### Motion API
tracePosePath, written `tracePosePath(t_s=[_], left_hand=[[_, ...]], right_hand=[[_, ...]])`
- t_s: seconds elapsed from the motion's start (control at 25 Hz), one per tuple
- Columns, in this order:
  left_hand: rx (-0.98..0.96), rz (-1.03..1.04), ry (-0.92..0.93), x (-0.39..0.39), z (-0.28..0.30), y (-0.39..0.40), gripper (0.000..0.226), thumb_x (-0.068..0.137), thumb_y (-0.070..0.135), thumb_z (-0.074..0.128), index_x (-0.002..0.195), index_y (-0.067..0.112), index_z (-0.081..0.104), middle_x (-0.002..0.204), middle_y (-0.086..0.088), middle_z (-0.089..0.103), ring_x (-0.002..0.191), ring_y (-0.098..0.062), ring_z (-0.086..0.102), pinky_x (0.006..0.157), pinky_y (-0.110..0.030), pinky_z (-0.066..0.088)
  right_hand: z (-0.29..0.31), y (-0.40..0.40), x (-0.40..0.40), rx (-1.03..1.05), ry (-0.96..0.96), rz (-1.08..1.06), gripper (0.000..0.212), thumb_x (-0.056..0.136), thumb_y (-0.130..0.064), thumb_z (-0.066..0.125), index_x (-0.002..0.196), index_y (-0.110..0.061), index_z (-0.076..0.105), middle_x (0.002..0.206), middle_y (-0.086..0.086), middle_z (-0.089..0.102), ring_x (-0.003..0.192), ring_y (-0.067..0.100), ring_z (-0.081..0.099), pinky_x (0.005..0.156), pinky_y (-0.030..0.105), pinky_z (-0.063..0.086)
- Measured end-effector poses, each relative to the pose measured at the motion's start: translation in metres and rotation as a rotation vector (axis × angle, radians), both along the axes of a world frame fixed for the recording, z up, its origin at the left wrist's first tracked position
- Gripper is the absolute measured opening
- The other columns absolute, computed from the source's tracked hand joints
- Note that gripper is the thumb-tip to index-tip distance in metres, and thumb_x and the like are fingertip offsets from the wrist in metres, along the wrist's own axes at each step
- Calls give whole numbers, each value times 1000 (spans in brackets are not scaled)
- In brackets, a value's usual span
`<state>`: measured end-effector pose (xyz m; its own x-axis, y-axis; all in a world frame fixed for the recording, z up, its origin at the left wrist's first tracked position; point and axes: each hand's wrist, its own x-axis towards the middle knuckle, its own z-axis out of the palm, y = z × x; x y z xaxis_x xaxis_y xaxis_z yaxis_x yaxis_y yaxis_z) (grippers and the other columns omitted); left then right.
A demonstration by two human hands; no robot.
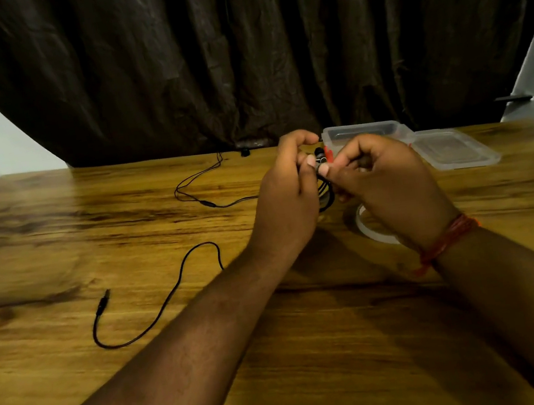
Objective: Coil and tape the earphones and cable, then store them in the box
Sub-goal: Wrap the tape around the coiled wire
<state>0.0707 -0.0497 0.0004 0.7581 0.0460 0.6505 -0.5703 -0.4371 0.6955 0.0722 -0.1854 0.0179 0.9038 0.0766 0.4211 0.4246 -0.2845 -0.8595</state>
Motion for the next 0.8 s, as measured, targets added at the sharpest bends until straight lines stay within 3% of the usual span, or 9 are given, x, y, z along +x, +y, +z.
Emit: tracePosePath(t_s=[0.08, 0.2, 0.44, 0.56, 0.64, 0.8], left_hand=[[45, 11, -32, 0, 0, 0, 25, 101, 10, 43, 124, 17, 51, 75, 1, 53, 69, -10, 53, 60, -27, 43], [68, 41, -47, 2, -1, 0, 26, 101, 9, 42, 124, 16, 51, 75, 11, 49, 67, -4, 50, 58, -20, 39], [22, 46, -16, 4, -1, 0, 27, 101, 10, 41, 123, 21, 51, 73, 9, 47, 63, -7, 48, 58, -30, 41], [-66, 30, 72, 7, -1, 6, 26, 102, 13, 41, 123, 26, 50, 72, 11, 45, 60, -2, 45, 54, -24, 38], [-147, 1, 138, 8, -1, 7, 26, 102, 14, 40, 121, 29, 49, 72, 8, 47, 61, -1, 45, 53, -23, 38], [-253, -29, 203, 10, -3, 6, 25, 102, 13, 40, 116, 31, 51, 77, 2, 52, 67, -8, 50, 55, -25, 41]], right_hand=[[2, 0, -1, 133, 105, 80, 17, 86, -12, 71, 98, -5, 63, 74, 13, 64, 63, 17, 61, 62, 29, 54], [4, -2, -1, 111, 165, 90, 14, 87, -5, 67, 101, -8, 66, 77, 7, 69, 67, 15, 65, 63, 25, 56], [1, 0, -2, -8, 7, -15, 6, 91, -7, 62, 90, -9, 67, 78, 10, 69, 73, 20, 71, 75, 40, 61], [0, 0, -1, -55, -70, -32, 6, 91, -10, 61, 89, -14, 65, 86, 6, 69, 76, 17, 70, 81, 45, 58], [0, 1, -2, -111, -112, -28, 7, 91, -11, 61, 88, -17, 64, 90, 6, 66, 77, 18, 68, 79, 43, 57], [4, 6, -9, 66, 4, 142, 7, 92, -2, 59, 90, -6, 65, 78, 11, 67, 72, 17, 67, 67, 32, 58]])
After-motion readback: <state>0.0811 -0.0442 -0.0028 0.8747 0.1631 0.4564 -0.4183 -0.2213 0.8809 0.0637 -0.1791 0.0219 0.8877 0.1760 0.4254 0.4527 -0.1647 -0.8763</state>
